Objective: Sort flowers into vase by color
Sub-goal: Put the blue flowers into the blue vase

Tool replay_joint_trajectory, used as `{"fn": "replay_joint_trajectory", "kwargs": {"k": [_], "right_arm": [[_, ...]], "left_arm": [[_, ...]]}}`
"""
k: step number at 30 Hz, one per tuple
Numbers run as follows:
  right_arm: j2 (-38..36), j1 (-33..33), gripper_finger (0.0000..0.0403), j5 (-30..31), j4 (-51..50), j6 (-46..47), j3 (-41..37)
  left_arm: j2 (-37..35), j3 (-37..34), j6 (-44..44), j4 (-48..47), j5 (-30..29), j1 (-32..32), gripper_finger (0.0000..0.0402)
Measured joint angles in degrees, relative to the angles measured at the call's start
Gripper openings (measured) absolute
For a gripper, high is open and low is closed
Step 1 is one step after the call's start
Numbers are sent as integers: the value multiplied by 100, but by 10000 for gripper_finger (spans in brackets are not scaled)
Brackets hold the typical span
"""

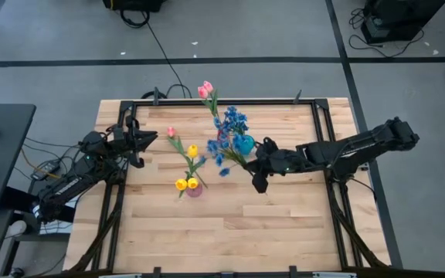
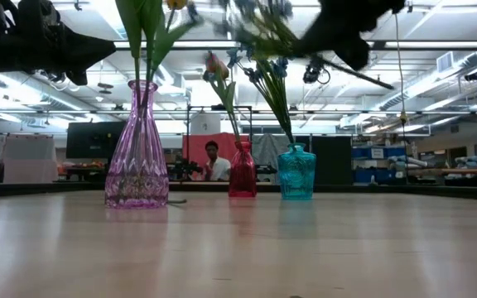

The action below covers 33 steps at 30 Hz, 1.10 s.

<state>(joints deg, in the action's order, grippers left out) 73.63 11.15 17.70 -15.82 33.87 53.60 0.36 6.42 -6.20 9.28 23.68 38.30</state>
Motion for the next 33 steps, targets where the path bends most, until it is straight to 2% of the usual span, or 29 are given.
{"fn": "replay_joint_trajectory", "kwargs": {"k": [12,17,21,24,28,33], "right_arm": [[34,298,27,-242,-635,1973,-966],[34,216,44,-325,-654,2483,-1438],[34,85,73,-381,-653,2759,-1669],[34,-78,107,-874,-723,2906,-1698],[34,-350,151,-1956,-983,3433,-1698],[34,-453,165,-2229,-1332,3715,-1698]], "left_arm": [[0,0,-2,-3,-4,0,54],[2,0,-2,0,-7,0,54],[2,0,7,0,-9,0,54],[0,0,13,1,-11,0,54],[0,0,18,2,-31,0,54],[2,0,18,4,-31,0,54]]}}
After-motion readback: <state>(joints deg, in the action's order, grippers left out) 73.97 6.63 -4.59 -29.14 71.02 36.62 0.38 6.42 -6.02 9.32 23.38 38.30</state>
